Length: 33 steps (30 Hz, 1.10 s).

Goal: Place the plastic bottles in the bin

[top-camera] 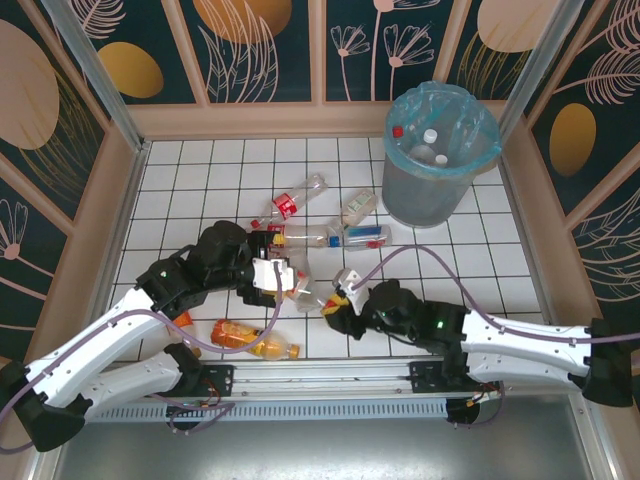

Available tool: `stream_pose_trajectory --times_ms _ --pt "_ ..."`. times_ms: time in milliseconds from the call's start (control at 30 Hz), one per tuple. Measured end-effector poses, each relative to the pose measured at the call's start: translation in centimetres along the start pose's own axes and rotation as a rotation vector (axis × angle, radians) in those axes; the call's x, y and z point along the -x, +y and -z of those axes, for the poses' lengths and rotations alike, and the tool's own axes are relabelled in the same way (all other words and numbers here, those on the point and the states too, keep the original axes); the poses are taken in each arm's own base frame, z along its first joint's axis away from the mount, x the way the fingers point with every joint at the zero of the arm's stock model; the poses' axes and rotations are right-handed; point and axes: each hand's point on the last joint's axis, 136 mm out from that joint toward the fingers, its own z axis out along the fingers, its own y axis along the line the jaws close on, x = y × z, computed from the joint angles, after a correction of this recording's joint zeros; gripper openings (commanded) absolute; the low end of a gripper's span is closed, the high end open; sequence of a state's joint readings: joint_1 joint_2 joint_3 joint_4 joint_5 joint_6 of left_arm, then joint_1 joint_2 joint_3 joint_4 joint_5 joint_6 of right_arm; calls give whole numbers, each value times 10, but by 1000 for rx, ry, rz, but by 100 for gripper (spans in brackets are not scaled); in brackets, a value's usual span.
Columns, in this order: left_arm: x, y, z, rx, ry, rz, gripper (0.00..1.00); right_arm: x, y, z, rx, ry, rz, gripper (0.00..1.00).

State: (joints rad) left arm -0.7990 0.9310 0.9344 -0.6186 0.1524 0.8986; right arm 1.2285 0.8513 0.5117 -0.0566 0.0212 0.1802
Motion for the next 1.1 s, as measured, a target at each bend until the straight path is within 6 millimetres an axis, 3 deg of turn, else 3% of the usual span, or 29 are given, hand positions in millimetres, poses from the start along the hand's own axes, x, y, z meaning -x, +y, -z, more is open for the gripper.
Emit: stream_pose_trajectory --times_ms 200,467,767,867,967,1100 --pt "-22 -3 2 -2 115 -45 98 11 4 9 32 45 23 11" --pt "-41 -14 -2 -32 189 -81 87 12 18 18 120 48 25 11" --pt "-46 -23 0 -71 210 -107 59 23 26 32 167 -3 26 15" --pt "-46 -26 0 -87 209 -119 52 27 25 35 164 -22 27 33" --pt "-43 -27 1 -87 193 -103 51 41 23 40 147 -84 25 60" --pt "-18 -2 7 39 84 -36 52 61 18 45 110 -169 31 86"
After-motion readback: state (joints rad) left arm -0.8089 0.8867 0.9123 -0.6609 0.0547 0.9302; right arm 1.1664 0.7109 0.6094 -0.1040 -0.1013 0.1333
